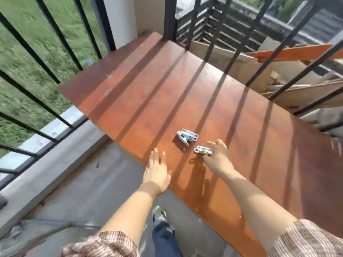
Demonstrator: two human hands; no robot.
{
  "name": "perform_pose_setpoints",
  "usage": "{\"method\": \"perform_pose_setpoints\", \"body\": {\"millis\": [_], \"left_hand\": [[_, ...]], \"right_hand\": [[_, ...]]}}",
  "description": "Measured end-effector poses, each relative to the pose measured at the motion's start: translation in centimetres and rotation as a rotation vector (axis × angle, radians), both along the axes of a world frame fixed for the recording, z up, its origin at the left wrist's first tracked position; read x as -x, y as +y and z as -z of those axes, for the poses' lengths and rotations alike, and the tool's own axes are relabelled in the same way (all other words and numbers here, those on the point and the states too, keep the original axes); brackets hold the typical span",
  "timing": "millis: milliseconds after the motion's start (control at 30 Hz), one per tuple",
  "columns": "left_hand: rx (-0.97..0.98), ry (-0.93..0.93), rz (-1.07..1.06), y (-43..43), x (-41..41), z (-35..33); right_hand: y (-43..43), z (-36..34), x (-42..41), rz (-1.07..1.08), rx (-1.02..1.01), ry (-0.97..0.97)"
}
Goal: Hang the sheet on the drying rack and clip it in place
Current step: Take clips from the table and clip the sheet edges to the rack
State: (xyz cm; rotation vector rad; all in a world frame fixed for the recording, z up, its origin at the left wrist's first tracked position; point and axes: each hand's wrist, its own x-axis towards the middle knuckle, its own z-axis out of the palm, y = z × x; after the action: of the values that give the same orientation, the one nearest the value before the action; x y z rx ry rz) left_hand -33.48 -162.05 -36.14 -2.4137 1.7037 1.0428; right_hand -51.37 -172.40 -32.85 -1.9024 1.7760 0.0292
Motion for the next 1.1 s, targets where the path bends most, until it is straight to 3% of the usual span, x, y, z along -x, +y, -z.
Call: {"method": "perform_pose_setpoints", "body": {"millis": [267,467,667,833,933,1100], "left_hand": [[-0.061,-0.058,0.125,0.6,-0.4,1.9],[-0.065,-0.034,0.119,0.7,-0.4,1.9],[-0.002,-0.035,0.114,1.1,-0.7,2.7],[0.008,0.036,0.101,2.4,-1.8,2.2],[0.022,-0.049,0.035,6.6,-4.7,1.3],[-0.052,-0.170,-0.146,16.9,-13.3,-2.2]], "right_hand": [[-3.0,1.1,-0.9,-0.212,-0.084,0.135],[-2.2,1.0,-0.9,-0.240,-0.022,0.207],[-0.5,1.3,-0.9,-0.151,-0.093,0.231],[2.9,0.9,-3.4,0.041,-0.129,-0.102],[4.6,1.0,-7.7,0.122,-0.240,-0.293],[11.2,0.4,-18.8,-0.002,-0.468,-0.482]]}}
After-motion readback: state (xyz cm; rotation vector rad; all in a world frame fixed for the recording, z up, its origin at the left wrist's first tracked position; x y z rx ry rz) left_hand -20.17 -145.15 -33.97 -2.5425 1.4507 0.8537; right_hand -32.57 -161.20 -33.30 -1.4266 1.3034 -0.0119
